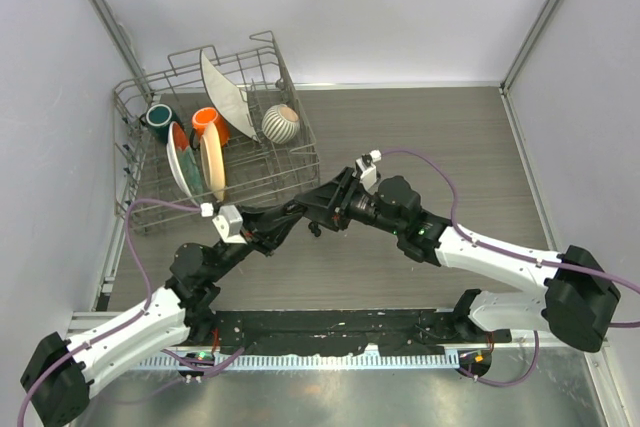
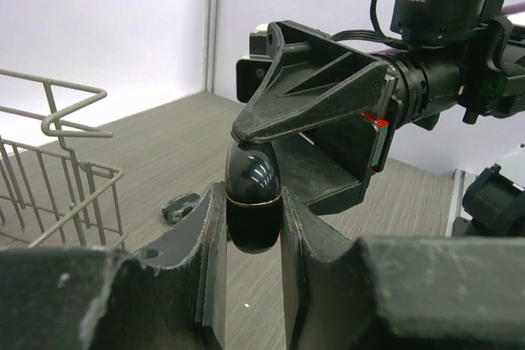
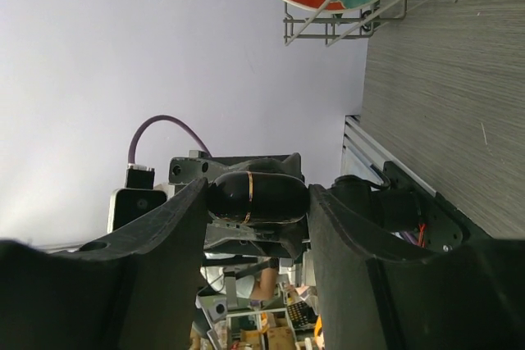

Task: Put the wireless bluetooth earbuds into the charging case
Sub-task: Pick up the charging case at the center of the board, then open the charging case.

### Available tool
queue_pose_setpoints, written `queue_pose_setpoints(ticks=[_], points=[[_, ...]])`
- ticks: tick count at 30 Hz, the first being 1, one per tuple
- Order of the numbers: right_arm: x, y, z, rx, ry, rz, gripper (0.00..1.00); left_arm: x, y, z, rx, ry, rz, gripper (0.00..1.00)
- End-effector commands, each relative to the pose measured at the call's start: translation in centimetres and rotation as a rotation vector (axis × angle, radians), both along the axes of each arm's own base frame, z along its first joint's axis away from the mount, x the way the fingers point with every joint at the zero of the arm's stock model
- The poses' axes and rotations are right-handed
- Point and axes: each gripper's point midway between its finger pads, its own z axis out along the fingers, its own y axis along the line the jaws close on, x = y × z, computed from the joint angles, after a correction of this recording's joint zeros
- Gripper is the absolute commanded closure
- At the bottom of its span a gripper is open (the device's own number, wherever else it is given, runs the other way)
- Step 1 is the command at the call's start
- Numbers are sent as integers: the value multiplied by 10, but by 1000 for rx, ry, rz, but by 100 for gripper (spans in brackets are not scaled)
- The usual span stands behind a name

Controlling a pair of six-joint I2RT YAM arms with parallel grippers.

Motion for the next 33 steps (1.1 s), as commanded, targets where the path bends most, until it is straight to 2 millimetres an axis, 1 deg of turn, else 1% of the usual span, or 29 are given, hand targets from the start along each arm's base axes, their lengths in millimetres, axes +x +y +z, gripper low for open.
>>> queue_pose_setpoints(ticks=[1, 2, 3, 4, 5, 6, 7, 8, 9, 10, 12, 13, 14, 15, 16, 17, 20, 21, 22, 23, 24, 25, 26, 27, 31, 33], points=[[-5, 2, 37, 25, -170, 31, 40, -34, -13, 17, 2, -144, -164, 100], [-6, 3, 43, 22, -194, 38, 34, -35, -10, 17, -3, -160, -152, 100], [-5, 1, 41, -11, -220, 39, 31, -35, -8, 19, -10, -171, -148, 100], [-4, 0, 43, -25, -243, 32, 26, -35, -7, 17, -12, -173, -141, 100], [-4, -2, 44, -46, -263, 28, 25, -36, -4, 19, -21, -184, -130, 100], [-5, -7, 52, -56, -317, 17, 22, -37, -2, 21, -33, -193, -127, 100], [-3, -10, 53, -74, -345, 5, 20, -38, -1, 19, -35, -194, -126, 100], [-1, -14, 56, -91, -371, -20, 20, -39, 2, 22, -47, -206, -123, 100], [-2, -20, 65, -90, -411, -35, 19, -40, 4, 24, -56, -213, -115, 100], [-3, -24, 65, -124, -489, -37, 17, -40, 5, 22, -59, -211, -112, 100], [0, -33, 64, -171, -539, -65, 16, -42, 9, 26, -78, -227, -103, 100], [-2, -40, 67, -200, -607, -73, 16, -42, 12, 26, -88, -230, -92, 100], [-1, -44, 60, -251, -628, -79, 16, -42, 14, 27, -98, -232, -84, 100], [0, -48, 58, -279, -658, -82, 16, -44, 19, 33, -126, -253, -75, 100], [-3, -53, 61, -294, -694, -81, 16, -44, 21, 32, -136, -253, -64, 100], [-3, -57, 55, -357, -764, -66, 16, -44, 23, 34, -144, -261, -57, 100], [-8, -66, 53, -441, -889, -28, 16, -48, 31, 39, -174, -285, -43, 100], [-10, -66, 52, -462, -922, -5, 19, -49, 33, 41, -185, -291, -36, 100], [-11, -67, 59, -469, -957, 3, 20, -50, 37, 47, -206, -304, -27, 100], [-12, -69, 46, -532, -973, 50, 21, -49, 37, 37, -197, -291, -21, 100], [-12, -68, 44, -549, -983, 67, 22, -48, 38, 36, -196, -288, -17, 100], [-14, -67, 52, -545, -1002, 82, 23, -48, 39, 34, -195, -285, -13, 100], [-16, -67, 46, -570, -996, 111, 23, -48, 41, 36, -200, -291, -2, 100], [-15, -66, 44, -583, -1001, 127, 24, -46, 40, 30, -182, -278, 1, 100], [-30, -59, 54, -519, -1057, 201, 24, -45, 40, 30, -163, -274, 11, 100], [-32, -58, 56, -511, -1073, 208, 24, -48, 38, 27, -121, -311, 3, 100]])
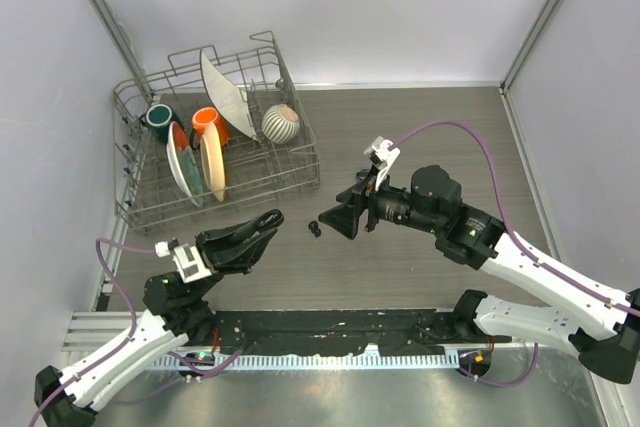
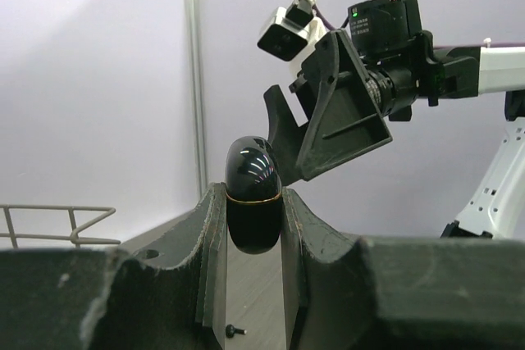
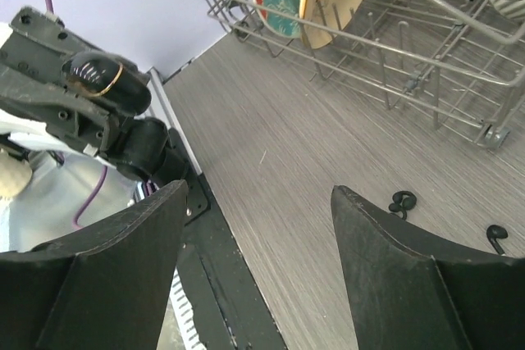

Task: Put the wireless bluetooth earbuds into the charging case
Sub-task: Open the charging case.

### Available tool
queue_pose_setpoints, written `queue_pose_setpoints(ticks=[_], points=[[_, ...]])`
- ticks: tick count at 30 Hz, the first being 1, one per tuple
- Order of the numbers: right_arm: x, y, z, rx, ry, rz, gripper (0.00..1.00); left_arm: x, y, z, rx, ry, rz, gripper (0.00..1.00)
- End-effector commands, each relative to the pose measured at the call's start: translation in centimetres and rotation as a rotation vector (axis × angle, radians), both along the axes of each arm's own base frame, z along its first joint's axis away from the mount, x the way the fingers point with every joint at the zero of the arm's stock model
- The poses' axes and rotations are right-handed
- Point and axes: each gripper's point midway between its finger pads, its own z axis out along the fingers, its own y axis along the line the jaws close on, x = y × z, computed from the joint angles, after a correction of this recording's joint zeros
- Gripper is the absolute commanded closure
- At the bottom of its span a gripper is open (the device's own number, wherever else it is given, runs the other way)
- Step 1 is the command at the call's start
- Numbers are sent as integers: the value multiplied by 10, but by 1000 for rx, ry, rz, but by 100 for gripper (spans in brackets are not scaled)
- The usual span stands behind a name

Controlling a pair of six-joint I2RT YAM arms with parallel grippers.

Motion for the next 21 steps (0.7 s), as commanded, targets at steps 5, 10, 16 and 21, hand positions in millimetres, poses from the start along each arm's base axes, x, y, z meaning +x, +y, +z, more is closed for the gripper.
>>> queue_pose_setpoints(ticks=[5, 10, 16, 21], points=[[-19, 13, 23, -24, -127, 188, 23, 6, -1, -35, 95, -18, 64, 100], [-13, 20, 18, -54, -112, 197, 23, 5, 0, -37, 96, -23, 65, 100], [-7, 21, 16, -59, -109, 170, 23, 5, 1, -38, 73, 4, 52, 98], [-5, 23, 10, -70, -103, 166, 23, 3, 1, -38, 47, 16, 31, 100]])
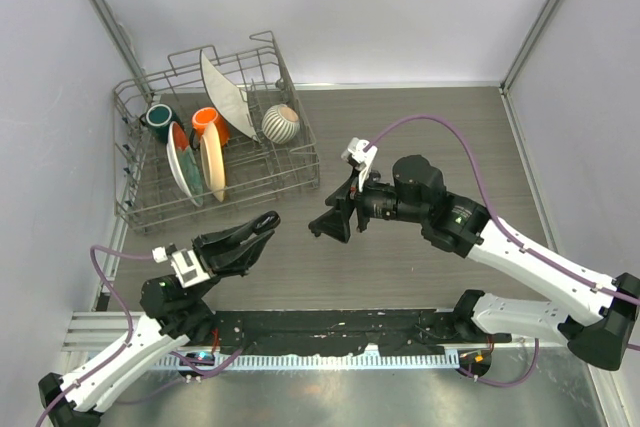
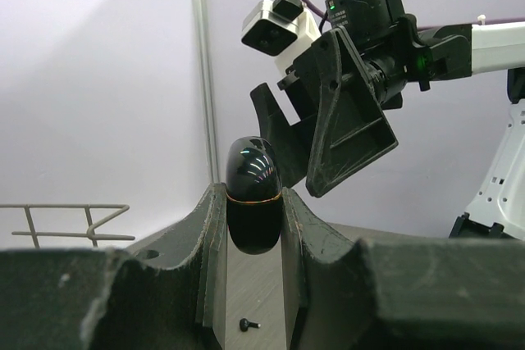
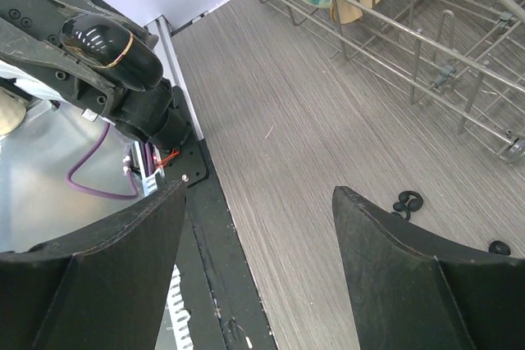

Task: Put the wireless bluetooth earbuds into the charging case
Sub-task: Open the charging case.

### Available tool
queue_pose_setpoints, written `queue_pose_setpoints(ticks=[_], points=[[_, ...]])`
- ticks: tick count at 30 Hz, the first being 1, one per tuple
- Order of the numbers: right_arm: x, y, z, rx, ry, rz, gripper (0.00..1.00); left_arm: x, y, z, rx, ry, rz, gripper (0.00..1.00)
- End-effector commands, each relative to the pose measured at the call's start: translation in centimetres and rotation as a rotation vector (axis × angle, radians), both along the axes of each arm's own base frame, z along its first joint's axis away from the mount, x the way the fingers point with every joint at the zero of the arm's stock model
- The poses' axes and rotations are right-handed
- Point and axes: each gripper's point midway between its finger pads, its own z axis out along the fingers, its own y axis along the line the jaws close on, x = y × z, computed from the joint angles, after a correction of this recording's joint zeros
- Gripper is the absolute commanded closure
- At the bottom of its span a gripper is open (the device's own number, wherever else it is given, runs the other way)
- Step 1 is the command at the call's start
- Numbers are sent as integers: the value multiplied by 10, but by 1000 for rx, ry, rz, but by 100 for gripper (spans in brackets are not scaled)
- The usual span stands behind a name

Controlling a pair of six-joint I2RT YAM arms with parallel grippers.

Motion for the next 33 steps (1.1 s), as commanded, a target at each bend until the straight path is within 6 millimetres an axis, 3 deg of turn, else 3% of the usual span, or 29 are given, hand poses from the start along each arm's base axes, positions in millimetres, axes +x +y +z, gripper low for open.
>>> queue_pose_setpoints(ticks=[1, 19, 27, 33], points=[[4, 4, 21, 42, -57, 5, 23, 3, -4, -31, 3, 34, -18, 100], [0, 10, 15, 38, -9, 33, 23, -3, -2, -34, -22, 22, -42, 100], [-20, 24, 51, 192, 21, 146, 24, 6, -13, -52, 59, 99, -43, 100], [-18, 28, 55, 205, 19, 154, 24, 7, -30, -63, 166, 129, -86, 100]])
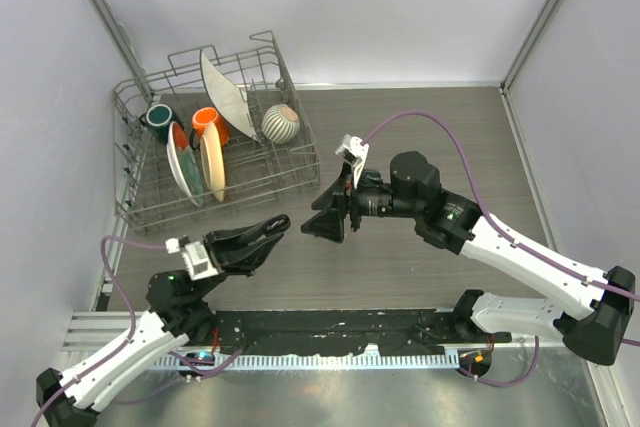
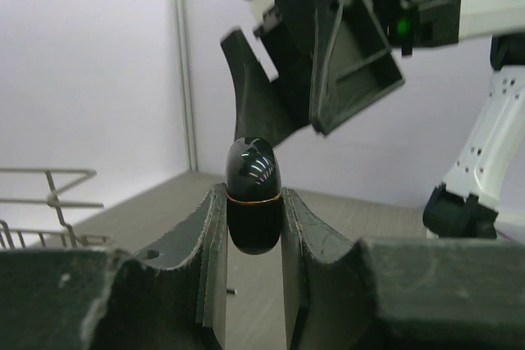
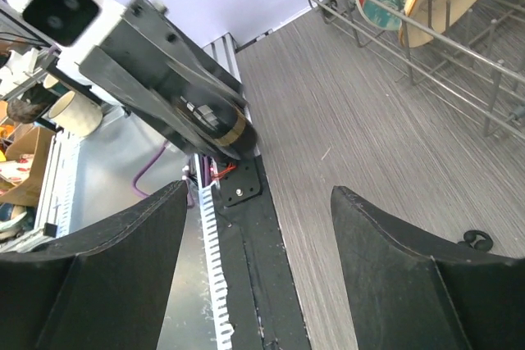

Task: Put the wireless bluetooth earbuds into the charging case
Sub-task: Open the charging case.

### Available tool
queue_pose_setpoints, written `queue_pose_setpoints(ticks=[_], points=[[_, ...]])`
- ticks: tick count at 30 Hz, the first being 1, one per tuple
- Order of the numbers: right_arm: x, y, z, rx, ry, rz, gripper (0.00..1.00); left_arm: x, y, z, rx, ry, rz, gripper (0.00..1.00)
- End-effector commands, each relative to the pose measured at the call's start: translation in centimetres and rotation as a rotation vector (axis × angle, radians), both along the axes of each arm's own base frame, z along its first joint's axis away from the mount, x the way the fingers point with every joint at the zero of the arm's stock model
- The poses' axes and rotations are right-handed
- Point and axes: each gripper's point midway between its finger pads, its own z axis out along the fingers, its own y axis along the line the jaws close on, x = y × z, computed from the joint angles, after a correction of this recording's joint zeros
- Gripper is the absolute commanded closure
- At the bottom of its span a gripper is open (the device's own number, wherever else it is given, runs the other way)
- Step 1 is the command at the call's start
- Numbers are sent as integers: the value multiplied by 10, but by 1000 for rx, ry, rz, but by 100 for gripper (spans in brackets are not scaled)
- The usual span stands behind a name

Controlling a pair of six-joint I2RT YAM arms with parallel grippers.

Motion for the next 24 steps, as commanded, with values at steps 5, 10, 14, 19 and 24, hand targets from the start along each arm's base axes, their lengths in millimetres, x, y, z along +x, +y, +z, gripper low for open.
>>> queue_pose_setpoints(ticks=[5, 10, 14, 19, 24], points=[[-2, 12, 31, 87, -32, 52, 25, 9, -27, -53, 159, 67, -52, 100], [-1, 13, 22, 62, -20, 50, 27, 7, -31, -52, 167, 56, -70, 100], [1, 12, 11, 24, -12, 45, 29, 6, -28, -45, 144, 39, -65, 100], [-1, 10, 3, -3, -13, 54, 32, 4, -19, -35, 101, 15, -41, 100], [-2, 13, 3, 0, 0, 63, 34, 3, -16, -37, 106, 17, -32, 100]])
